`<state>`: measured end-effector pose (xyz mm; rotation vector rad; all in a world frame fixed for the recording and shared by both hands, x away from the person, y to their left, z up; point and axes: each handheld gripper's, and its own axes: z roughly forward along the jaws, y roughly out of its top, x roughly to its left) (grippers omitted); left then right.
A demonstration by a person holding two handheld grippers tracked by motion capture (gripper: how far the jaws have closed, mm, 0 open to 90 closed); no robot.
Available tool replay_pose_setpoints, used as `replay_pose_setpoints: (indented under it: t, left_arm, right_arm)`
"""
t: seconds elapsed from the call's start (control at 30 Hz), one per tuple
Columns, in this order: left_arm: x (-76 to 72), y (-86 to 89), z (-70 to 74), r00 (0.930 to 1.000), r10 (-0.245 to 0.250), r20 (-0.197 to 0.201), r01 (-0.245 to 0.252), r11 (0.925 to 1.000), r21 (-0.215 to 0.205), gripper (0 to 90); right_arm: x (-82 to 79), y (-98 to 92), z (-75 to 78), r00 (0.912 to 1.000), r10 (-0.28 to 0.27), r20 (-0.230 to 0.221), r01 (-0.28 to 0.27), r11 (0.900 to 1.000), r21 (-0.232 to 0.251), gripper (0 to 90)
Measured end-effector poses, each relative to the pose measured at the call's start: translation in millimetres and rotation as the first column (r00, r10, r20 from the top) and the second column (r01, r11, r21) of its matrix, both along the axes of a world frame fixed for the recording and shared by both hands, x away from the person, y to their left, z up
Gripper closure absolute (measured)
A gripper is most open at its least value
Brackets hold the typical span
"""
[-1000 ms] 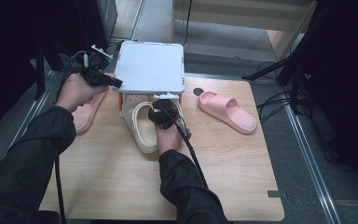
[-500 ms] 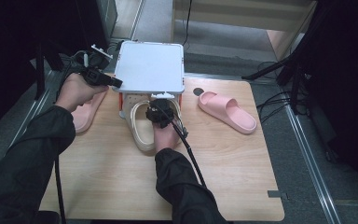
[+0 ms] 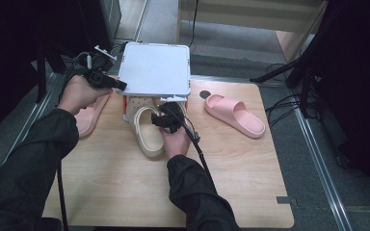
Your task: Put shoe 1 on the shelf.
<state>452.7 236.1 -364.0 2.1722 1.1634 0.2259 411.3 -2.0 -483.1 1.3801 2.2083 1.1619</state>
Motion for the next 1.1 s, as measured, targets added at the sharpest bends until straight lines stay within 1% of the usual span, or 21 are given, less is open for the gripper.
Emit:
replay_pose_setpoints:
  t: [0.03, 0.1, 0.17, 0.23, 0.27, 0.33, 0.4, 0.43, 0.47, 0.5, 0.6, 0.7, 0.83, 0.87, 0.93, 1.0, 1.07, 1.1]
  left_arm:
    - [0.0, -0.5, 0.3, 1.0, -0.001, -0.001, 0.001, 1.0, 0.004, 88.5]
    - [0.1, -0.8, 0.6, 1.0, 0.002, -0.002, -0.002, 1.0, 0.008, 88.4]
    - [0.2, -0.8, 0.6, 1.0, 0.007, -0.005, -0.007, 1.0, 0.004, 88.4]
    - [0.2, -0.5, 0.6, 1.0, 0.006, -0.005, -0.006, 1.0, 0.005, 88.3]
    - [0.0, -0.7, 0.6, 1.0, 0.006, -0.004, -0.006, 1.0, 0.007, 88.3]
    - [0.2, -0.8, 0.4, 1.0, 0.005, -0.007, -0.005, 1.0, 0.003, 88.3]
    - [0.6, -0.8, 0.5, 0.9999, 0.012, -0.009, -0.012, 0.9999, -0.002, 88.4]
    - [0.8, -0.3, 0.5, 0.9998, 0.011, -0.013, -0.011, 0.9999, -0.004, 88.5]
    - [1.0, -0.1, 0.6, 0.9998, 0.012, -0.015, -0.012, 0.9999, -0.004, 88.5]
    - [1.1, 0.0, 0.6, 0.9998, 0.012, -0.016, -0.012, 0.9999, -0.005, 88.5]
    - [1.5, 0.1, 0.8, 0.9997, 0.014, -0.019, -0.014, 0.9999, -0.004, 88.5]
    - [1.7, 0.3, 1.0, 0.9997, 0.01, -0.021, -0.01, 0.9999, 0.0, 88.5]
    - [1.7, 0.3, 1.1, 0.9997, 0.011, -0.022, -0.011, 0.9999, 0.0, 88.5]
    - [1.7, 0.2, 1.1, 0.9997, 0.011, -0.022, -0.011, 0.9999, 0.001, 88.6]
    - [1.6, -0.2, 1.2, 0.9996, 0.015, -0.025, -0.015, 0.9999, 0.0, 88.7]
    - [1.9, 0.0, 1.2, 0.9996, 0.016, -0.025, -0.016, 0.9999, 0.001, 89.0]
    - [1.9, -0.3, 1.3, 0.9996, 0.016, -0.022, -0.016, 0.9999, 0.004, 89.2]
    - [1.8, -0.5, 1.4, 0.9996, 0.015, -0.022, -0.014, 0.9999, 0.006, 89.2]
  right_arm:
    - [-1.3, -1.1, 1.4, 1.0, 0.005, 0.002, -0.005, 1.0, -0.007, 51.2]
    - [-4.4, -5.0, 4.2, 0.9999, 0.014, 0.001, -0.014, 1.0, 0.001, 51.4]
    - [-8.8, -9.7, 7.4, 0.9996, 0.025, 0.015, -0.025, 1.0, 0.009, 51.5]
    - [-13.4, -13.9, 10.7, 0.9989, 0.044, 0.018, -0.044, 0.999, 0.007, 51.4]
    - [-16.1, -16.1, 12.5, 0.9985, 0.053, 0.011, -0.053, 0.999, 0.008, 51.6]
    - [-22.0, -20.6, 15.3, 0.9968, 0.079, 0.008, -0.079, 0.997, 0.01, 54.3]
    - [-28.5, -25.1, 16.7, 0.9951, 0.098, 0.011, -0.098, 0.995, 0.015, 59.3]
    - [-31.4, -27.0, 17.1, 0.9946, 0.104, 0.005, -0.104, 0.994, 0.019, 60.5]
    - [-33.9, -29.0, 16.9, 0.9939, 0.11, 0.004, -0.11, 0.994, 0.021, 65.0]
    - [-36.4, -31.1, 16.8, 0.9925, 0.122, -0.003, -0.122, 0.992, 0.03, 67.5]
    - [-44.7, -36.8, 16.2, 0.9885, 0.151, 0.004, -0.151, 0.988, 0.034, 75.4]
    - [-53.9, -42.0, 14.4, 0.9835, 0.181, 0.004, -0.181, 0.983, 0.039, 85.1]
    - [-64.7, -47.7, 9.6, 0.9775, 0.211, 0.002, -0.21, 0.975, 0.07, 88.2]
    - [-67.3, -48.6, 8.4, 0.9777, 0.21, 0.002, -0.21, 0.975, 0.073, 88.9]
    - [-71.8, -51.2, 6.3, 0.9764, 0.216, 0.012, -0.216, 0.972, 0.093, 90.0]
    - [-76.3, -53.1, 3.5, 0.9733, 0.228, 0.024, -0.23, 0.966, 0.115, 90.0]
    - [-81.2, -53.8, 0.2, 0.9708, 0.237, 0.038, -0.24, 0.964, 0.113, 90.0]
    - [-83.4, -53.9, -1.4, 0.9686, 0.245, 0.042, -0.248, 0.964, 0.1, 90.0]
